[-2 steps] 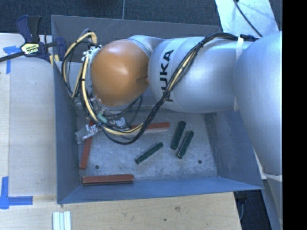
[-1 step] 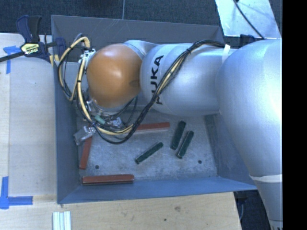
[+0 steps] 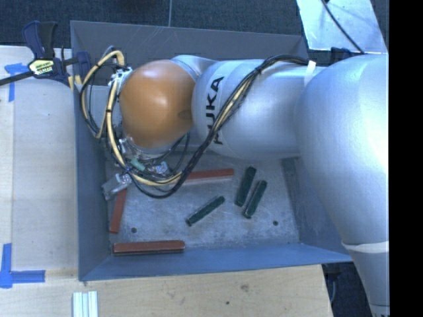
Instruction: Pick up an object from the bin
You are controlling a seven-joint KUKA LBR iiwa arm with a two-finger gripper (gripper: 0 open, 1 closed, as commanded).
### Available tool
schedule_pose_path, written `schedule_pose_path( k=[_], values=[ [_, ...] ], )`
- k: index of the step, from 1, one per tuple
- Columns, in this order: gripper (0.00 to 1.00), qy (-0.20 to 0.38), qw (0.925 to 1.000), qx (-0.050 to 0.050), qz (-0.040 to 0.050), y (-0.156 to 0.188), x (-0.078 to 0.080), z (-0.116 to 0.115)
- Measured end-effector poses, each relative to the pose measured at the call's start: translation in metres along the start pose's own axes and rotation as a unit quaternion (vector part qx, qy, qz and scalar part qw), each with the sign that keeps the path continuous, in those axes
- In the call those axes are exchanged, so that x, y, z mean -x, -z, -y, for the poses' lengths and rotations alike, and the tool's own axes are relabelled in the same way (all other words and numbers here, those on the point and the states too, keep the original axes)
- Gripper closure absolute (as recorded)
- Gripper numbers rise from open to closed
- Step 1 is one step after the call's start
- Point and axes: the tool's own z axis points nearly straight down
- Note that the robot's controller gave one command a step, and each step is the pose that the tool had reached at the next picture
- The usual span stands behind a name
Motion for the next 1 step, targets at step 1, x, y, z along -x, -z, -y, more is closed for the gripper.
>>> schedule_pose_path(
  k=[1],
  values=[
    [1.00,0.000,1.0000,0.000,0.0000,0.0007,0.0003,0.0002]
  ],
)
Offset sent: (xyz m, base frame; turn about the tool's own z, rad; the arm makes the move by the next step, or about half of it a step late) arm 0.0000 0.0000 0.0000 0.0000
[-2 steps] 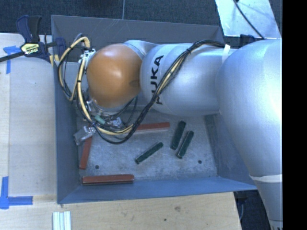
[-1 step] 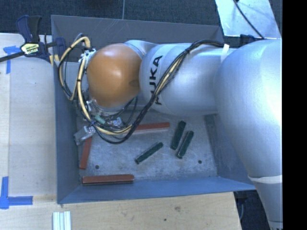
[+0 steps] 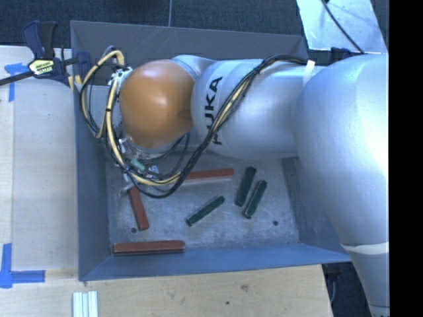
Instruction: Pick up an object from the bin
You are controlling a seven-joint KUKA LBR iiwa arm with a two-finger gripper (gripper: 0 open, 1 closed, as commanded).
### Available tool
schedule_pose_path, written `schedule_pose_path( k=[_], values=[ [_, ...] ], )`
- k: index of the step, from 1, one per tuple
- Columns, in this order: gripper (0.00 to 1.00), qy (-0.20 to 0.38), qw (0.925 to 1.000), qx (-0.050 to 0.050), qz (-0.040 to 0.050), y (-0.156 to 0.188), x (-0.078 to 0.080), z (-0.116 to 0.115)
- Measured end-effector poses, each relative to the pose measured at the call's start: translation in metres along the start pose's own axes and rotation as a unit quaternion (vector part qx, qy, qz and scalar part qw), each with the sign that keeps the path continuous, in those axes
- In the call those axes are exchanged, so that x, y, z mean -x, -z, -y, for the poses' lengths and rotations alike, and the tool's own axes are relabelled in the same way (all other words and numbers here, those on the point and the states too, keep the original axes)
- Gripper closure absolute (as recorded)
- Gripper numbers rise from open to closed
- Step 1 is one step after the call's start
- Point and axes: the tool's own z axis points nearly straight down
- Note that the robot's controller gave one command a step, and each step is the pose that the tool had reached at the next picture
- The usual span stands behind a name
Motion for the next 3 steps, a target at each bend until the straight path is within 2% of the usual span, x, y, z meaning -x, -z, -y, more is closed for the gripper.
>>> schedule_pose_path(
  k=[1,2,3],
  values=[
    [1.00,-0.002,1.0000,-0.003,0.0004,0.030,0.000,0.001],
    [1.00,-0.004,1.0000,-0.006,0.0003,0.108,0.001,0.004],
    [1.00,-0.006,1.0000,-0.003,0.0006,0.117,0.001,0.005]
  ],
)
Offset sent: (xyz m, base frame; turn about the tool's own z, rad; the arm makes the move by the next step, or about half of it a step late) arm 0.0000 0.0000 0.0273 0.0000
